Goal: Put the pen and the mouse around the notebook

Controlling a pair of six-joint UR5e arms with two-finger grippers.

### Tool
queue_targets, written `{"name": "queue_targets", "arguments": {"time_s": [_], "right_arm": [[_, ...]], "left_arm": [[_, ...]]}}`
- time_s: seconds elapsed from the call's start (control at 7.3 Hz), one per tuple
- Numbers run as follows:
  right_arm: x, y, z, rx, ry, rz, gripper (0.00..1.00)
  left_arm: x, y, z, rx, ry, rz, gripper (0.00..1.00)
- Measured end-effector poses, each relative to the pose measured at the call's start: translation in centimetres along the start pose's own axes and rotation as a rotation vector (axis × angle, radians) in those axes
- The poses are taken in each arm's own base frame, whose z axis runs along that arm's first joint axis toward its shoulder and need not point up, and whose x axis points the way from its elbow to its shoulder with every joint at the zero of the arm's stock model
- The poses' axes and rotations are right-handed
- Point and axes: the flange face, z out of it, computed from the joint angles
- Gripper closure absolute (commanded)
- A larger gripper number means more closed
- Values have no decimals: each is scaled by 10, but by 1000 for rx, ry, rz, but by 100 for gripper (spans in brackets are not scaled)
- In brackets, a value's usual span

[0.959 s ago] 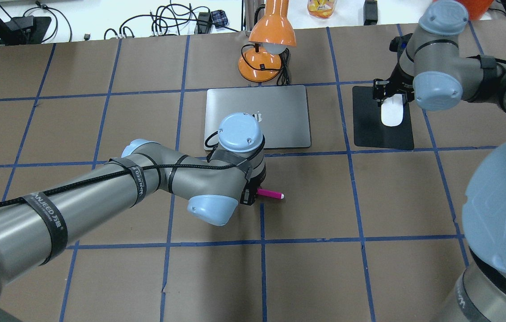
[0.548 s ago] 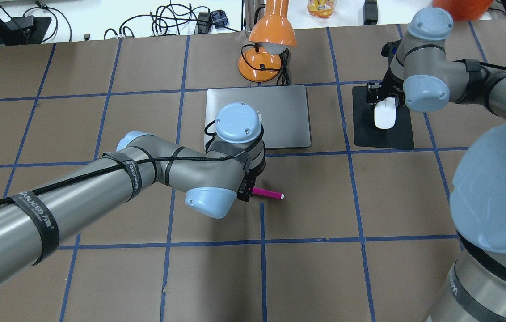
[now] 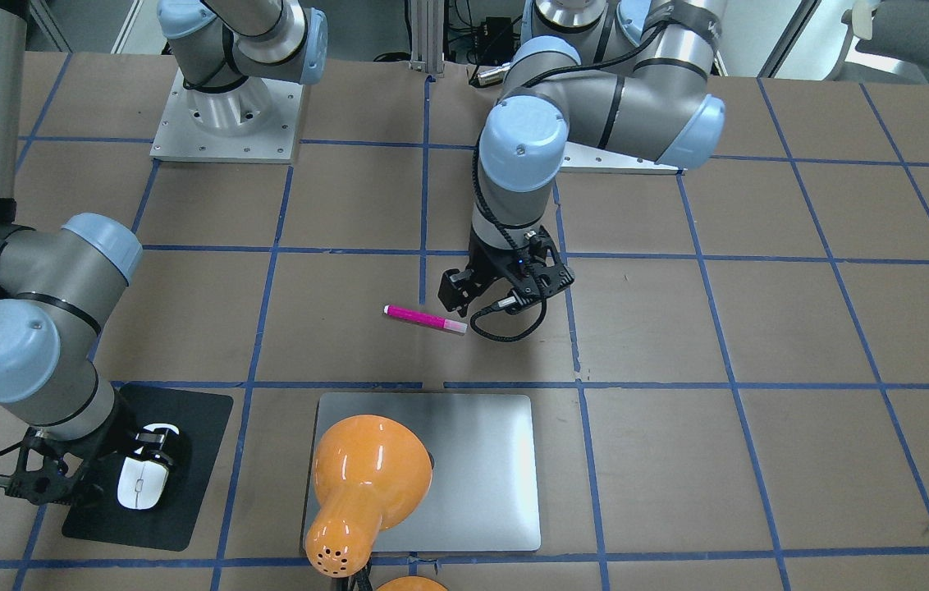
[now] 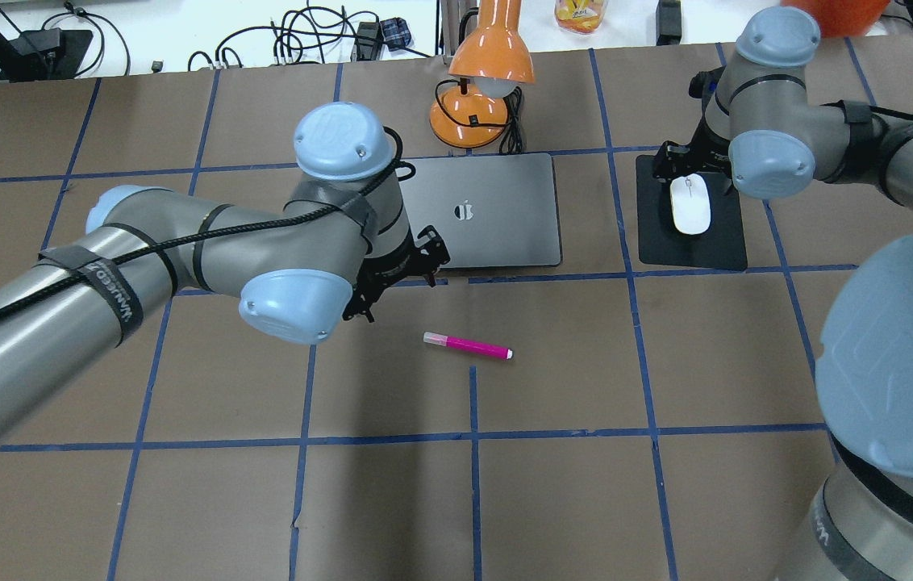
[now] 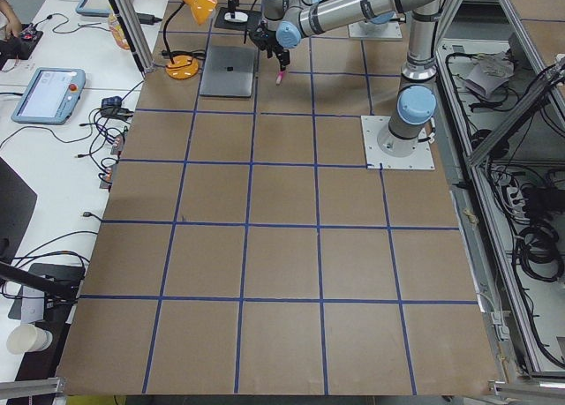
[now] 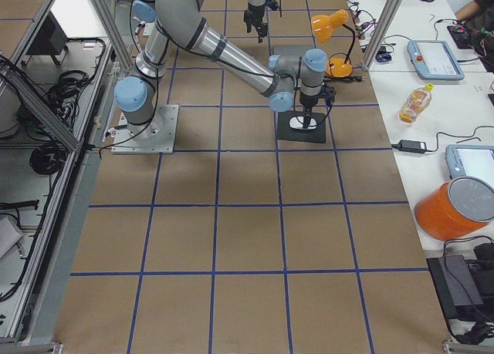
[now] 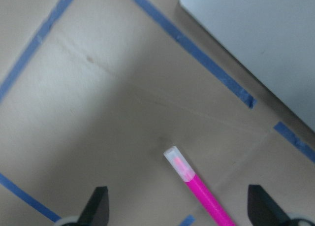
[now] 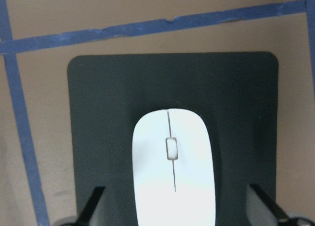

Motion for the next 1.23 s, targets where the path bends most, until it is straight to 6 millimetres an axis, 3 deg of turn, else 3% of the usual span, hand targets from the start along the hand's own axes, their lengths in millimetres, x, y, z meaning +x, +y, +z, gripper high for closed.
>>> {"name": "queue_targets", "arguments": {"time_s": [0.27,0.55,0.68,0.82,0.96,1.23], "right_arm": [[-12,28,-65,-61,-2,-22,0],[-16,79,-157,-114,-6,-35,0],[-21,110,-204,-122,-9,-47,0],[-27,141,-241,-125,-10,-63,0],[-30,161,-263,-129,-13,-73,0],[-32,176,-275,-136,-20,-77,0]], "left_arm": [[-39,-22,-70,-30,-19,228,0],[-63,-31,-147,-75,-32,339,0],[-69,-34,-170,-71,-28,355,0],[-71,-33,-186,-47,-21,376,0],[-72,-35,-196,-12,-8,398,0],[-69,-42,-201,59,18,415,0]]}}
